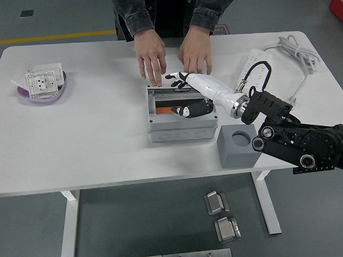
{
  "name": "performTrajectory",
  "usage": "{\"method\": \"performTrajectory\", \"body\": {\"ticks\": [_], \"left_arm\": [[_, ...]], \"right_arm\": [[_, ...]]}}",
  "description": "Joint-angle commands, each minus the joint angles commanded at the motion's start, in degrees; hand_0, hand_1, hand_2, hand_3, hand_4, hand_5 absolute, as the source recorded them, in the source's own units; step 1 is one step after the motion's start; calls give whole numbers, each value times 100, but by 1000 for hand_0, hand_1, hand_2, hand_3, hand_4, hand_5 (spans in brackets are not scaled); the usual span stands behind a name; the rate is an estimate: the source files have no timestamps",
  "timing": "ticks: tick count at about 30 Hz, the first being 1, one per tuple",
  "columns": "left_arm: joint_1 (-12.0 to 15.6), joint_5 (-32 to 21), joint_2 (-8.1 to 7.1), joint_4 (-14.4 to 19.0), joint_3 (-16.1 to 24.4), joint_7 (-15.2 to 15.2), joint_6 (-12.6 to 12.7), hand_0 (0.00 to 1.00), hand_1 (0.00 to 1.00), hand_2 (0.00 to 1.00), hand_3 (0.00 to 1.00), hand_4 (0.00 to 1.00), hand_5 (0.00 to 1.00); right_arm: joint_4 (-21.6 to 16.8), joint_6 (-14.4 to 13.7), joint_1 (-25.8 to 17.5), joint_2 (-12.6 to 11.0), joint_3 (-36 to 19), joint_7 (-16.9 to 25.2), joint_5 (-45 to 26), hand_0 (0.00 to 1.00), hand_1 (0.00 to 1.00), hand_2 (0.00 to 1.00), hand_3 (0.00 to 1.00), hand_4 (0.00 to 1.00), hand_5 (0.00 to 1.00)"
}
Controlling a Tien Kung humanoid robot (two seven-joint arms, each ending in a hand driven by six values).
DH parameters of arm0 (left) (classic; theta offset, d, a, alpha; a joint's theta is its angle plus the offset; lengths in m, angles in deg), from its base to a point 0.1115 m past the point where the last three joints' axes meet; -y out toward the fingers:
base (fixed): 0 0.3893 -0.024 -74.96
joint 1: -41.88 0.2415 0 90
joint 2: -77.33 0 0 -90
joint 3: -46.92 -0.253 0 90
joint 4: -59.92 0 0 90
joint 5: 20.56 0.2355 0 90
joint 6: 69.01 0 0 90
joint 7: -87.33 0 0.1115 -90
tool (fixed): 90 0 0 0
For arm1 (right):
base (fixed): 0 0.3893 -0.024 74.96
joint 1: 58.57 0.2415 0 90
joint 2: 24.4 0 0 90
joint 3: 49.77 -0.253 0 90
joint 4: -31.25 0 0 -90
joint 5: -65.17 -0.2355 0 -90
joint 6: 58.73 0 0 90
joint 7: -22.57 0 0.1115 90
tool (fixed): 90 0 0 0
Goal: Pick up the cylinder from the cube,place it in the box,flap close box
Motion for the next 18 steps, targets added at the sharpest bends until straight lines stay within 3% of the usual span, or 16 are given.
{"method": "performTrajectory", "body": {"ticks": [9, 18], "left_arm": [[12, 0, 17, -2, 18, 1, -1, 636, 645, 603, 628, 657, 329], [22, 66, 46, -10, 60, -21, 52, 636, 645, 603, 628, 657, 328]], "right_arm": [[-287, -17, -431, -131, -404, -87, 236, 793, 728, 787, 924, 741, 288], [-650, -134, -1509, -338, -1730, -188, 1012, 783, 728, 787, 932, 728, 288]]}}
